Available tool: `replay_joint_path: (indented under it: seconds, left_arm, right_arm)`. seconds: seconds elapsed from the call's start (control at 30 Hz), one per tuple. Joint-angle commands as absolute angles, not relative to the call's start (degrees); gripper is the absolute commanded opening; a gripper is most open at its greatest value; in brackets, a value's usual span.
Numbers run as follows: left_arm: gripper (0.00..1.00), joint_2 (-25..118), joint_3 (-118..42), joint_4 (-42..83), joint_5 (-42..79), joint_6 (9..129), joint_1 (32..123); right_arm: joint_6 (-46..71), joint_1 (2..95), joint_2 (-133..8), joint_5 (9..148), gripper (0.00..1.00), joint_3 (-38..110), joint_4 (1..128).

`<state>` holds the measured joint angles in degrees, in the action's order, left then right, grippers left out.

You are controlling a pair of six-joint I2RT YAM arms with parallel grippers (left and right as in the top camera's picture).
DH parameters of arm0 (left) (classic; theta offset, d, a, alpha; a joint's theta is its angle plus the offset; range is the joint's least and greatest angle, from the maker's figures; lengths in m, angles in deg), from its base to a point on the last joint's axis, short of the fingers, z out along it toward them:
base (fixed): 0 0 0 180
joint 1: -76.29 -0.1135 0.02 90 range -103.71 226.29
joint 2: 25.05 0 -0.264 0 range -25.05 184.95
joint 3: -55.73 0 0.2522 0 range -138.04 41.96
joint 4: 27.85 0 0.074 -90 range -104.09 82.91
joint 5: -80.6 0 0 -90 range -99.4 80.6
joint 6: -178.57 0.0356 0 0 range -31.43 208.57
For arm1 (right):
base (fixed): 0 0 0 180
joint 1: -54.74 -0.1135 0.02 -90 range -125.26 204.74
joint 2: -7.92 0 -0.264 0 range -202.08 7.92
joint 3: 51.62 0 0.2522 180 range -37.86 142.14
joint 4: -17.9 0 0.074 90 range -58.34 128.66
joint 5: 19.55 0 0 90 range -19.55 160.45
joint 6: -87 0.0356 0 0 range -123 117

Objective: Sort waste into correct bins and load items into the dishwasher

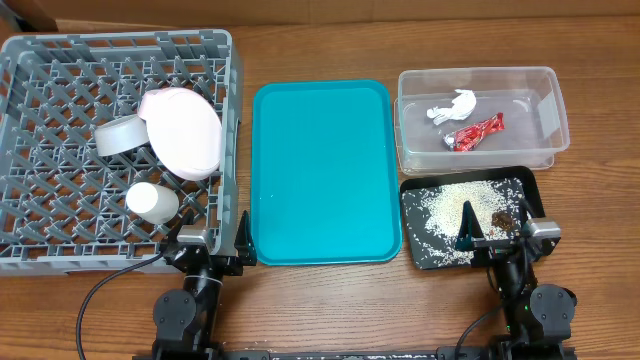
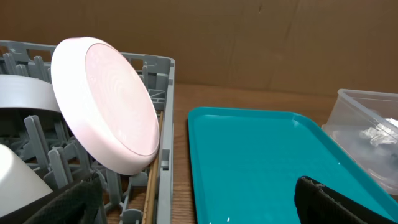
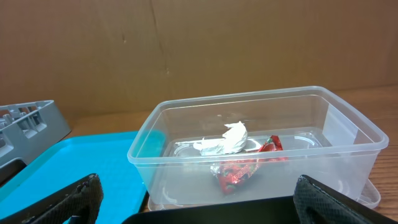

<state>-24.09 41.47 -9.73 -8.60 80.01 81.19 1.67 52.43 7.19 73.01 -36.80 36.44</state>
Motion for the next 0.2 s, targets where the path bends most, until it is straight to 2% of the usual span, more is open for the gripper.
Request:
replay_joint_path:
  seconds: [0.0,0.17]
  left_arm:
    - [1.0,-24.4,41.6,-9.6,-8.4,81.3,81.3]
    - [1.0,-24.4,41.6,-9.6,-8.4,81.3,81.3]
  right_arm:
    - [1.6,52.1,7.6,72.6,1.0,-37.4,36.3]
    - [1.6,52.1,7.6,72.6,1.0,-37.4,36.3]
